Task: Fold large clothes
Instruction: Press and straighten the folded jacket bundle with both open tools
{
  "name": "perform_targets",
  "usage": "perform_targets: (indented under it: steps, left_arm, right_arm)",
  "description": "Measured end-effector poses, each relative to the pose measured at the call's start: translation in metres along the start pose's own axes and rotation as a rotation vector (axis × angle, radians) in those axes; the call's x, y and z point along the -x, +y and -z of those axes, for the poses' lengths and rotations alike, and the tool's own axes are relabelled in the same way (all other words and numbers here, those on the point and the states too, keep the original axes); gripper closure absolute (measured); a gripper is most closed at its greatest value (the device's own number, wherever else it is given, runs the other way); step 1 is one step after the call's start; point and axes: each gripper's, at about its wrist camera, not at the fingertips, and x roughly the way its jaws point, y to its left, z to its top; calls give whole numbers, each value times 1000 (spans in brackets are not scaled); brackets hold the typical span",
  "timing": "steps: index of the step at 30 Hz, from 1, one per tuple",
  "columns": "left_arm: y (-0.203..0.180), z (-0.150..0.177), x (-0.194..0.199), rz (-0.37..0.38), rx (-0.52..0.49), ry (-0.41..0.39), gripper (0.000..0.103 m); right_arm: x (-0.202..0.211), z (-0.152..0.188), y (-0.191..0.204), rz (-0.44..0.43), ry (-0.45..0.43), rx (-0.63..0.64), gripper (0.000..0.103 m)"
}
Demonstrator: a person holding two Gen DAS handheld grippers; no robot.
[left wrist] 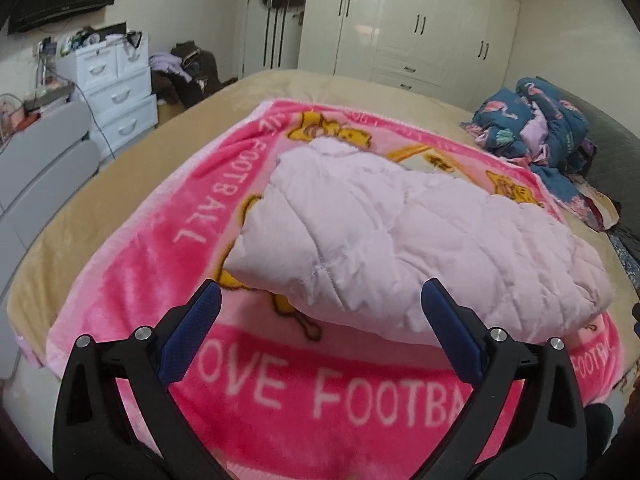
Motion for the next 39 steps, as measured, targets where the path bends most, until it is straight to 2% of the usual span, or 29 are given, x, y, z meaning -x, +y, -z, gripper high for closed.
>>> perform_targets:
  steps: [13,23,29,34,39]
  left_arm:
    - [-28,24,59,70,-58,-86,9]
    - [-47,47,76,135,-85,-93,9]
    - [-60,63,74,169,-105,-57,9]
    - [-71,73,72,189,-140,-43,9]
    - [-79,77,73,204,-160,-50,9]
  right_arm:
    - [56,25,64,-128,-39,156,4]
    - [88,50,105,-187,-61,281,4]
    - [92,68,115,-194,-60,297,4]
    - [83,76,115,-187,-24,289,4]
    - [79,79,116,-183,-23,280,4]
